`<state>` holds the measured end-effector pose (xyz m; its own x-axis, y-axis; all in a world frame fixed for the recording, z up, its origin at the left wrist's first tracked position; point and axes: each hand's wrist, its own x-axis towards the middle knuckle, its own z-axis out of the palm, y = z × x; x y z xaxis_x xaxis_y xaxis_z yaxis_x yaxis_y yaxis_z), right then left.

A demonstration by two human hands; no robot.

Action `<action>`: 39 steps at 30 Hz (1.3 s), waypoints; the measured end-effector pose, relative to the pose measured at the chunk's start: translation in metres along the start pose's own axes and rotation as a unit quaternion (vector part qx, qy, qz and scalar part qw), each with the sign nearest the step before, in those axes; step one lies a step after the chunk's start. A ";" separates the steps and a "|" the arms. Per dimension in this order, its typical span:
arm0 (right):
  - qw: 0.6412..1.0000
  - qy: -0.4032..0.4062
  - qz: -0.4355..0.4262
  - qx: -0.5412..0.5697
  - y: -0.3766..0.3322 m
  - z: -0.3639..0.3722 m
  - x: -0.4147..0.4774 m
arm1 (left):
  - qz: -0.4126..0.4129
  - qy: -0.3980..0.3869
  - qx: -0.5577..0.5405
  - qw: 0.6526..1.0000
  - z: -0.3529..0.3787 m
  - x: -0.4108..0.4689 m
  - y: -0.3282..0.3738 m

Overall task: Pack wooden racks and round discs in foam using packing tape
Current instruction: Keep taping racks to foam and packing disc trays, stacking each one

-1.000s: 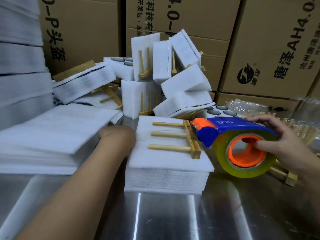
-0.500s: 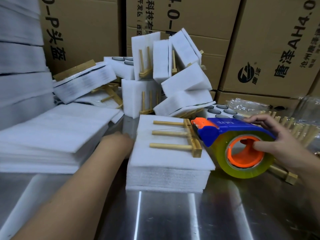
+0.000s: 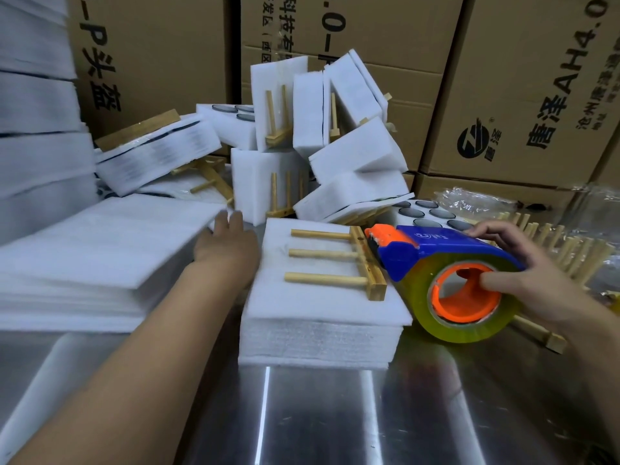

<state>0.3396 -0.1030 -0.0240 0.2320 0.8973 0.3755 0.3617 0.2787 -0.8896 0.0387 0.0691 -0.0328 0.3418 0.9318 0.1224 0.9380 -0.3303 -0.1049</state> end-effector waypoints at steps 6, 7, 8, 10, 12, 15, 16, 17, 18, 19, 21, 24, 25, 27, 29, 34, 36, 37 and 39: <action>1.000 -0.003 -0.012 0.008 0.006 0.005 0.002 | 0.075 0.230 -0.341 0.908 -0.042 -0.014 0.008; 1.000 -0.004 -0.018 0.010 0.008 0.008 0.003 | 0.108 0.231 -0.370 0.893 -0.047 -0.019 0.013; 1.000 -0.006 -0.026 0.010 0.010 0.011 0.004 | 0.138 0.220 -0.391 0.883 -0.051 -0.023 0.018; 0.999 -0.013 -0.040 0.008 0.013 0.016 0.005 | 0.167 0.164 -0.405 0.884 -0.053 -0.029 0.027; 0.999 -0.019 -0.043 0.008 0.014 0.018 0.006 | 0.158 0.098 -0.391 0.901 -0.048 -0.030 0.035; 0.999 -0.021 -0.045 0.007 0.013 0.016 0.007 | 0.139 0.029 -0.367 0.919 -0.041 -0.030 0.043; 0.999 -0.018 -0.047 0.009 0.013 0.014 0.007 | 0.136 0.010 -0.351 0.926 -0.038 -0.031 0.045; 0.999 -0.014 -0.047 0.010 0.013 0.013 0.007 | 0.137 -0.008 -0.332 0.933 -0.036 -0.031 0.047; 0.999 -0.009 -0.047 0.011 0.012 0.011 0.006 | 0.142 -0.022 -0.308 0.940 -0.033 -0.032 0.049; 0.999 -0.002 -0.050 0.011 0.011 0.008 0.006 | 0.150 -0.032 -0.282 0.947 -0.031 -0.032 0.051; 0.998 0.006 -0.064 0.004 0.009 0.002 0.005 | 0.160 -0.044 -0.239 0.957 -0.026 -0.033 0.056; 0.996 0.005 -0.085 -0.022 0.007 -0.008 0.005 | 0.155 -0.059 -0.229 0.959 -0.021 -0.031 0.057; 0.995 0.005 -0.092 -0.027 0.005 -0.012 0.003 | 0.157 -0.063 -0.229 0.959 -0.021 -0.031 0.057; 0.994 0.015 -0.102 -0.036 0.004 -0.027 -0.002 | 0.159 -0.066 -0.228 0.958 -0.020 -0.031 0.056; 0.993 0.052 -0.091 -0.056 0.004 -0.052 -0.003 | 0.158 -0.068 -0.215 0.961 -0.020 -0.031 0.057; 0.955 0.077 -0.028 -0.284 -0.006 -0.096 0.001 | 0.158 -0.066 -0.160 0.972 -0.018 -0.028 0.059; 0.946 0.046 -0.046 -0.317 -0.020 -0.086 -0.002 | 0.159 -0.064 -0.154 0.973 -0.018 -0.028 0.059; 0.948 0.028 -0.059 -0.312 -0.026 -0.079 -0.003 | 0.159 -0.064 -0.155 0.973 -0.019 -0.029 0.058; 0.947 -0.035 -0.070 -0.312 -0.037 -0.058 0.001 | 0.159 -0.065 -0.162 0.972 -0.020 -0.030 0.058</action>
<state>0.3786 -0.1327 0.0245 0.0894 0.8935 0.4401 0.8530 0.1594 -0.4969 0.0842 0.0189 -0.0231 0.6270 0.7790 0.0066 0.7621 -0.6152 0.2020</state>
